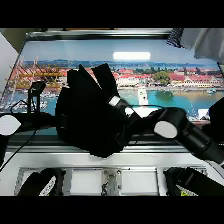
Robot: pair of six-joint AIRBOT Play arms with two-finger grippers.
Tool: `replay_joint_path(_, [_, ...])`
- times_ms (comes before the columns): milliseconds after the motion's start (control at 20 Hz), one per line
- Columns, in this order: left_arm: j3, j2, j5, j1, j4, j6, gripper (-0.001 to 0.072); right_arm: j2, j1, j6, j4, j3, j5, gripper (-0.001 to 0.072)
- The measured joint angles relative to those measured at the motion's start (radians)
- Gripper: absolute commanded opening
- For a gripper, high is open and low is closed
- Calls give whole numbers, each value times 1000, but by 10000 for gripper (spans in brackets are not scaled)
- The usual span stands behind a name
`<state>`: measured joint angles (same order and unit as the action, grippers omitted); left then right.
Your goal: Fold the clothes and pants, and hang the long-sleeved shirts on hangers.
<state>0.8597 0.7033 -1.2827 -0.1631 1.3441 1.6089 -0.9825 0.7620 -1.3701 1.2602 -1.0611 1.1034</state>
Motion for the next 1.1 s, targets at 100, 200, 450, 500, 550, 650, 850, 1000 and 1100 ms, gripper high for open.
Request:
replay_joint_path(100, [-16,10,15,-91,-25,33,676,29,-82,-63,47,0,0,574])
replay_joint_path(200, [-43,53,36,-208,-36,63,540,41,-145,-106,72,0,-2,573])
replay_joint_path(450, [-88,161,68,-383,79,208,506,-36,-191,-100,48,0,-3,573])
replay_joint_path(500, [-91,156,69,-382,95,229,506,-68,-193,-83,22,-4,-3,573])
replay_joint_path(550, [-93,141,71,-370,105,241,506,-105,-194,-60,-7,-12,-4,573])
replay_joint_path(650, [-96,87,68,-322,123,262,506,-196,-190,-9,-73,-44,-6,572])
replay_joint_path(850, [-100,-36,39,-206,89,269,506,-398,-130,65,-158,-158,-6,572])
replay_joint_path(1000, [-101,-96,30,-152,50,257,506,-549,-78,103,-177,-267,-6,572])
replay_joint_path(1100, [-101,-119,29,-135,35,252,506,-640,-51,116,-178,-339,-5,572])
